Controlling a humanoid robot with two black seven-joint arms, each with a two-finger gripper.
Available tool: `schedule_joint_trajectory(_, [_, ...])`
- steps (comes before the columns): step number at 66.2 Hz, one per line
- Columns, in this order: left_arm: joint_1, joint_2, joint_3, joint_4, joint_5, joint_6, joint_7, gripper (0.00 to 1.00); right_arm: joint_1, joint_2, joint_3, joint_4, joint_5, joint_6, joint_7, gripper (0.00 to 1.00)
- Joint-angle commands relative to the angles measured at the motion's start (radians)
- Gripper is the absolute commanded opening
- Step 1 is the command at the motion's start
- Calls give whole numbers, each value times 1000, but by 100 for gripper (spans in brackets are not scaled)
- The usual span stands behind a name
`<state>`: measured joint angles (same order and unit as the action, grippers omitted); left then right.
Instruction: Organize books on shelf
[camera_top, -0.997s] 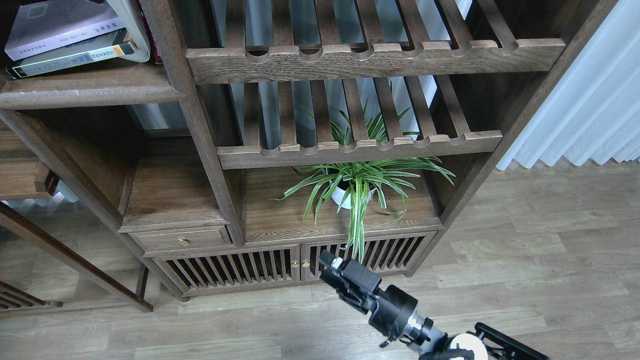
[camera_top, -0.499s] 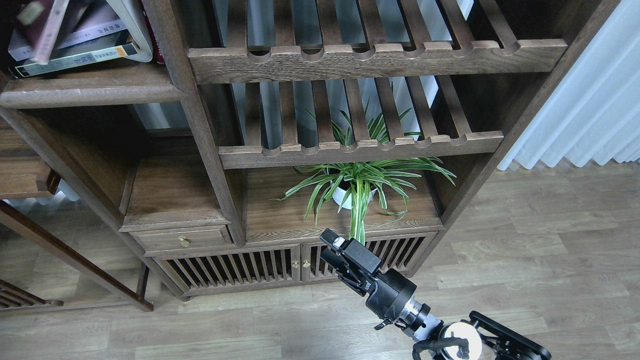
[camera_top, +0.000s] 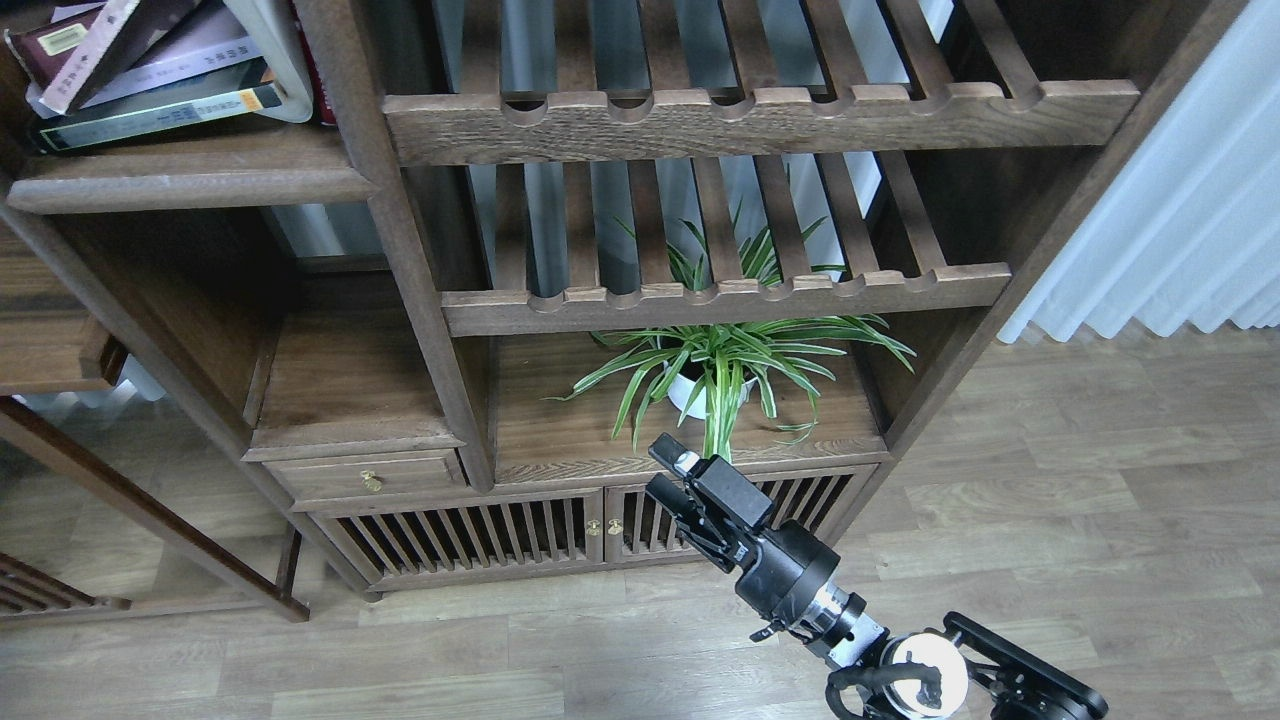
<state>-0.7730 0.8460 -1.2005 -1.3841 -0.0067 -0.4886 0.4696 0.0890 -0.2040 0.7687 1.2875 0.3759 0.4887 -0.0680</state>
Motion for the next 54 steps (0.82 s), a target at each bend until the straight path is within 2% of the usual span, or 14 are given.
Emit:
schedule_joint_trajectory(1, [84,-85,3,-1,1,0,6,100,0,-2,21,3,0,0,1,96])
schedule_joint_trajectory(17, [259,-245,3,-4,88,0,9,100,0,-12,32,3,0,0,1,96])
schedule_joint_trajectory(18, [306,-305,3,-4,141,0,9,100,-2,-12,32,3,0,0,1,96])
schedule_joint_trajectory(42, [702,-787,-14,-3,415,0,19,100,-18,-46,37,12,0,0,1,96])
schedule_joint_trajectory(54, [742,-834,-77,-3,418,0,19,98,-25,-60,37,33,-2,0,1,97])
